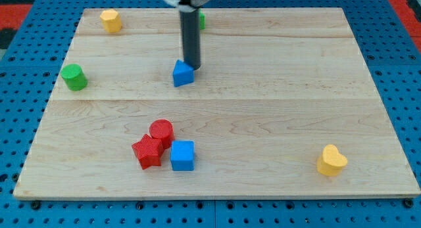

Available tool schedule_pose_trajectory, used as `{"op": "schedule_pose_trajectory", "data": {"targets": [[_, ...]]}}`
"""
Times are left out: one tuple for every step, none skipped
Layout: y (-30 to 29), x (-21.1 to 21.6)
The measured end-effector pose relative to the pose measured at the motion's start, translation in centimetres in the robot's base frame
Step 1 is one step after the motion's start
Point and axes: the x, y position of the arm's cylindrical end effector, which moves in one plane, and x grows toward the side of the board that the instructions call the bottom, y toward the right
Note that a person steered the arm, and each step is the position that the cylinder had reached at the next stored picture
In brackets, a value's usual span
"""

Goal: Move the blue triangle to the center of the board

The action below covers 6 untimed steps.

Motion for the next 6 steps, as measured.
{"op": "schedule_pose_trajectory", "data": {"targets": [[-1.5,0.7],[-5.1,2.5],[-8.5,3.9],[-12.0,5.4],[-8.5,6.3],[-3.5,6.3]]}}
